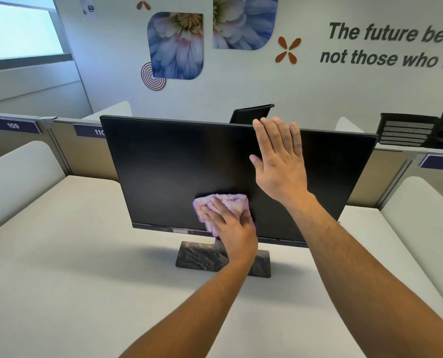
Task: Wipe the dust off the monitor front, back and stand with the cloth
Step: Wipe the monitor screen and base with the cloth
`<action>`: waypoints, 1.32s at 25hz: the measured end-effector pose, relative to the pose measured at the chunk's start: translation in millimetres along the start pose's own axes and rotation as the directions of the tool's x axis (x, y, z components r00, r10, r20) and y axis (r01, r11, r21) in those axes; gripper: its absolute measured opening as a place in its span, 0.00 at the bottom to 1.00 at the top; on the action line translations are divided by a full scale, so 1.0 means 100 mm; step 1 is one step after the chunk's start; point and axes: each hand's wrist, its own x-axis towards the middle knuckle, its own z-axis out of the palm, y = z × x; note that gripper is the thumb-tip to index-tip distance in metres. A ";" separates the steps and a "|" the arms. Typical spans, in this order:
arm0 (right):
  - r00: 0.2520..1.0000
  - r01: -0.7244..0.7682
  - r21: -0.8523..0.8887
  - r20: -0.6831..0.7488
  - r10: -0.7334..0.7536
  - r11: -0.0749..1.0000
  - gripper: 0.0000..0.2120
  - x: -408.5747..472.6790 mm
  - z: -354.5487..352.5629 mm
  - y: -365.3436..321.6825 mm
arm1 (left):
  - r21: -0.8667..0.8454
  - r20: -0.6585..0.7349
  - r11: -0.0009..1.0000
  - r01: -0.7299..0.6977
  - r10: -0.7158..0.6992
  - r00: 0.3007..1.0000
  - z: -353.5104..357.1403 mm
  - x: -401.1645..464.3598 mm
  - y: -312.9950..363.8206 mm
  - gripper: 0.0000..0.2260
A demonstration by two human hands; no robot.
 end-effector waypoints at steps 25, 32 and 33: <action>0.513 -0.826 0.563 0.772 0.375 -0.031 0.27 -1.34 0.09 -1.03 | -0.217 0.166 0.976 0.000 0.037 0.985 -0.56 -0.10 -0.06 0.24; 0.508 -0.775 0.603 0.772 0.382 -0.190 0.17 -1.49 0.03 -1.32 | -0.022 0.347 0.978 -0.208 0.202 0.916 -1.18 0.09 -0.23 0.24; 0.491 -0.744 0.623 0.755 0.435 -0.241 0.17 -1.55 0.03 -1.35 | 0.040 0.322 0.953 -0.301 0.273 0.907 -1.26 0.13 -0.23 0.23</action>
